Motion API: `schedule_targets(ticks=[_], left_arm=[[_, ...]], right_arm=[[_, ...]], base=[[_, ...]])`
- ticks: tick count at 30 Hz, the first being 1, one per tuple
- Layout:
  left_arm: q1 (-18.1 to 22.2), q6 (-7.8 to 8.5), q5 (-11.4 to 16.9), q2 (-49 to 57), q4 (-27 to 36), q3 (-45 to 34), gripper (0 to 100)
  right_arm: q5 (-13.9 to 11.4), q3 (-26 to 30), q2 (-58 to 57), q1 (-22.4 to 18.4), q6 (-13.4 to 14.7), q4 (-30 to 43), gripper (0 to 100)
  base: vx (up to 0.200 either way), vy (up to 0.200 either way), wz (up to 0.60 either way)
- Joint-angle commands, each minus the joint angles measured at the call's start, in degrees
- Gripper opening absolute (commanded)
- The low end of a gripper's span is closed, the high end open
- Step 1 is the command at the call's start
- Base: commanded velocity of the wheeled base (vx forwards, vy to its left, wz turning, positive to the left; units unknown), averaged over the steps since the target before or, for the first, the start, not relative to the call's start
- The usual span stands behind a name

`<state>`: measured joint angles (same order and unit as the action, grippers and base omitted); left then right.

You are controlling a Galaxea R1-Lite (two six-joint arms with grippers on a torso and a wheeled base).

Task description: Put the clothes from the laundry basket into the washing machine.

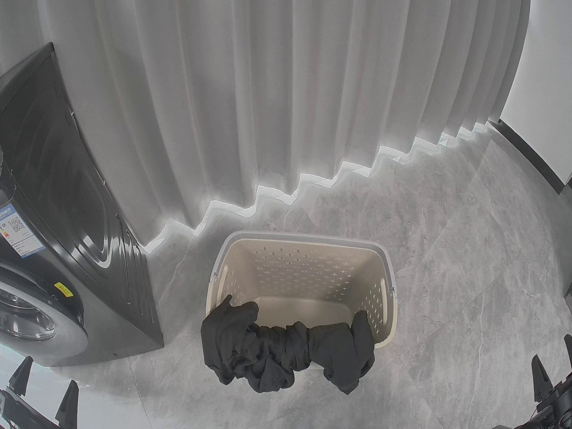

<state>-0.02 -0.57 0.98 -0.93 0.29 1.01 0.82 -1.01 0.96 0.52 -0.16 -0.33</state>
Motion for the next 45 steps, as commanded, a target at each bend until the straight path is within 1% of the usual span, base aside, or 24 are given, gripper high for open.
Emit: schedule_targets(ticks=[1,4,10,12,20,26,38,45], left_arm=[[-0.06,-0.04,-0.01,0.93,-0.03,-1.01,100],[0.02,-0.04,-0.01,0.93,-0.03,-1.01,100],[0.02,-0.04,-0.01,0.93,0.06,-1.01,100],[-0.06,0.31,0.08,0.93,0.06,-1.01,100],[0.02,0.22,0.08,0.93,0.06,-1.01,100],[0.02,0.22,0.08,0.93,0.06,-1.01,100],[-0.06,0.13,0.08,0.93,0.06,-1.01,100],[0.02,0.13,0.08,0.93,0.06,-1.01,100]], right_arm=[[-0.03,1.01,-0.79,0.00,-0.02,-0.02,100],[0.06,1.01,-0.79,0.09,-0.02,-0.02,100],[0.06,1.01,-0.79,0.09,-0.02,-0.02,100],[0.06,1.01,-0.79,0.09,-0.02,-0.02,100],[0.06,1.01,-0.79,0.00,0.07,-0.02,100],[0.15,1.01,-0.79,0.00,0.07,-0.02,100],[0.15,1.01,-0.79,0.00,0.07,-0.02,100],[0.24,1.01,-0.79,0.00,0.07,-0.02,100]], base=[[0.000,0.000,0.00],[0.000,0.000,0.00],[-0.200,0.000,0.00],[0.000,0.000,0.00],[0.000,0.000,0.00],[0.000,0.000,0.60],[0.000,0.000,0.00],[0.000,0.000,0.60]])
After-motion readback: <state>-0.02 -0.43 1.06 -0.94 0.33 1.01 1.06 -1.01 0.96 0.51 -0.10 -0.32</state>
